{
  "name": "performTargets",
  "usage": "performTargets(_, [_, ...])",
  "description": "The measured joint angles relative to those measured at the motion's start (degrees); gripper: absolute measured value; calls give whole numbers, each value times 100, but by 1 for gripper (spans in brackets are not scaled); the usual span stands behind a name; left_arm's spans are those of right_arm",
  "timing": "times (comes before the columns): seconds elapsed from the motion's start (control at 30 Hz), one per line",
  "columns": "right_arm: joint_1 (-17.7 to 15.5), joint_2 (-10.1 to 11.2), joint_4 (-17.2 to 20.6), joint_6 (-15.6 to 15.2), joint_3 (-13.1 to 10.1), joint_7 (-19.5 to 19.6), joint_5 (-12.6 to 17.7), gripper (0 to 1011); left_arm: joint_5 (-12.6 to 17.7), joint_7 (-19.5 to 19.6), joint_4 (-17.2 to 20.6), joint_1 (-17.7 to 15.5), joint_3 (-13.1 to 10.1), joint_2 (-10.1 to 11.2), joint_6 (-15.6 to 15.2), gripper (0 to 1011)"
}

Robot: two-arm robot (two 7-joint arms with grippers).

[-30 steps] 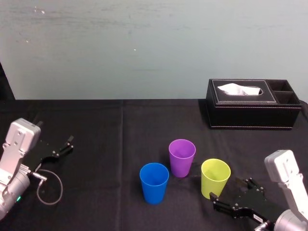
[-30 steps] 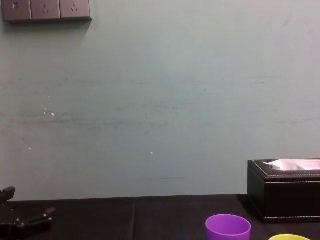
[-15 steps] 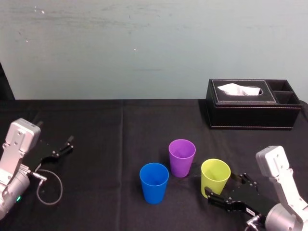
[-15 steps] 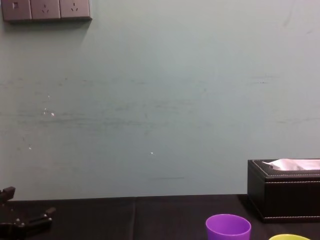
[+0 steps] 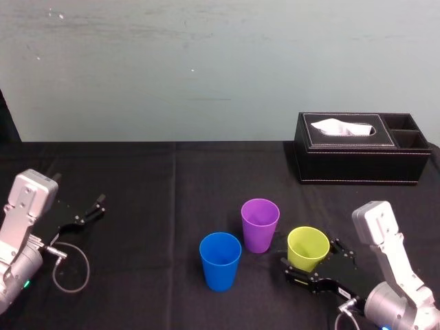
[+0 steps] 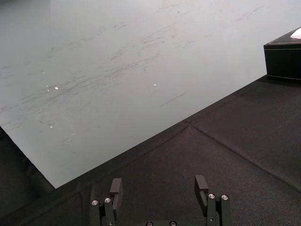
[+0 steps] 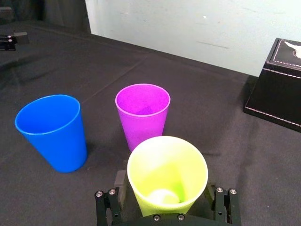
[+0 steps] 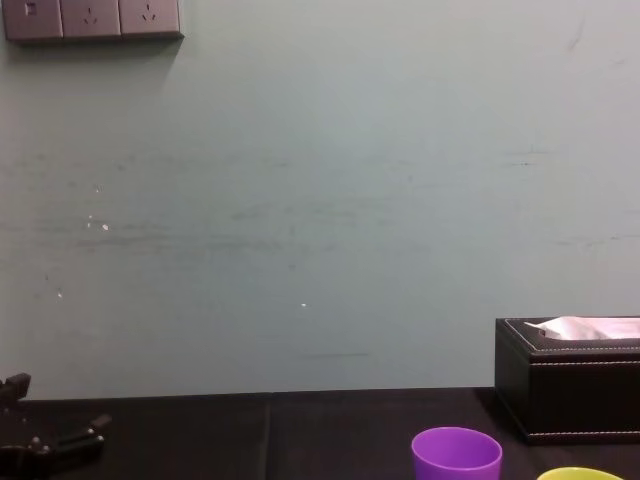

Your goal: Stack the three plastic cups sequentially using one hand.

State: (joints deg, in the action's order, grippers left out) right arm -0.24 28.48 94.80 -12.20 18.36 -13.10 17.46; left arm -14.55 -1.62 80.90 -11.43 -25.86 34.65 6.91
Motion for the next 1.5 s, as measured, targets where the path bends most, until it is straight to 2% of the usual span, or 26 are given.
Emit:
performTargets(0.53, [130, -306, -205, -83, -72, -47, -217, 1003, 0, 0, 0, 0, 0, 0, 0, 1000])
performTargets(1.2, [123, -282, -194, -82, -67, -43, -200, 1003, 0, 0, 0, 0, 0, 0, 0, 1000])
performTargets(1.3, [122, -281, -192, -82, -65, -43, -198, 973, 0, 0, 0, 0, 0, 0, 0, 1000])
performTargets(1.5, [120, -278, -189, -80, -63, -43, -194, 827, 0, 0, 0, 0, 0, 0, 0, 1000])
